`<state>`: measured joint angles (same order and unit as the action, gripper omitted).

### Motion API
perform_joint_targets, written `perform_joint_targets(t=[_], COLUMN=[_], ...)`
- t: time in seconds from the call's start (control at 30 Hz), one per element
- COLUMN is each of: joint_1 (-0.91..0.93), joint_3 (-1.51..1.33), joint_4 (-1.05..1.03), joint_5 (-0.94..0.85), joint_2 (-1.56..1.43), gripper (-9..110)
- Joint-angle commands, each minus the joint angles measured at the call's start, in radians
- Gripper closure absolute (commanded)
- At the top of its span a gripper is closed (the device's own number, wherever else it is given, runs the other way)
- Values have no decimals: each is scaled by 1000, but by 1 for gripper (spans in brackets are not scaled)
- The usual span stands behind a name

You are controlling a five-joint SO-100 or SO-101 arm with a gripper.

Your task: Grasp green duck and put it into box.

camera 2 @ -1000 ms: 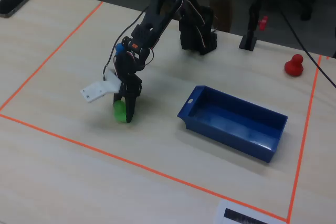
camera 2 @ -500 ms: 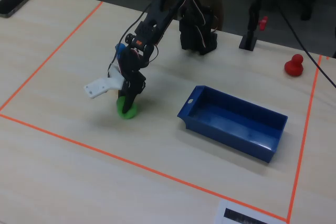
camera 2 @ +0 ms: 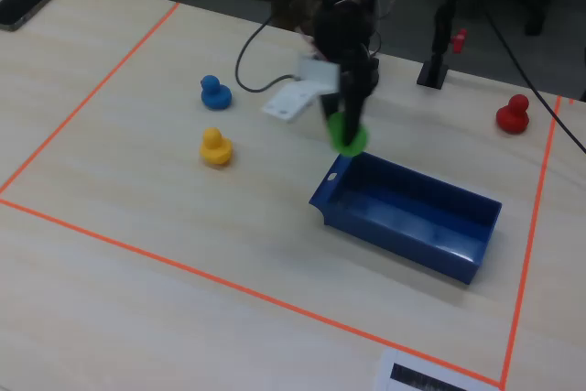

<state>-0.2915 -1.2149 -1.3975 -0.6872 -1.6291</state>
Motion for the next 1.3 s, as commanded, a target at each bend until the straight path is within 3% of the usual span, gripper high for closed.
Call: perform_joint_targets(t=[0.0, 0.27, 0.47, 0.63, 0.73, 0.83, 0.97, 1.27], joint_1=[-215, -282, -209, -153, -129, -97, -32, 284], joint_3=[63, -207, -143, -129, -133, -204, -437, -1241], joint_4=[-107, 121, 216, 256, 245, 262, 368, 658], joint_5=[35, 63, 63, 29, -8, -48, -78, -328], joint_2=[6, 81, 173, 181, 164, 77, -179, -1092], gripper=[101, 97, 95, 68, 60, 64, 101, 101])
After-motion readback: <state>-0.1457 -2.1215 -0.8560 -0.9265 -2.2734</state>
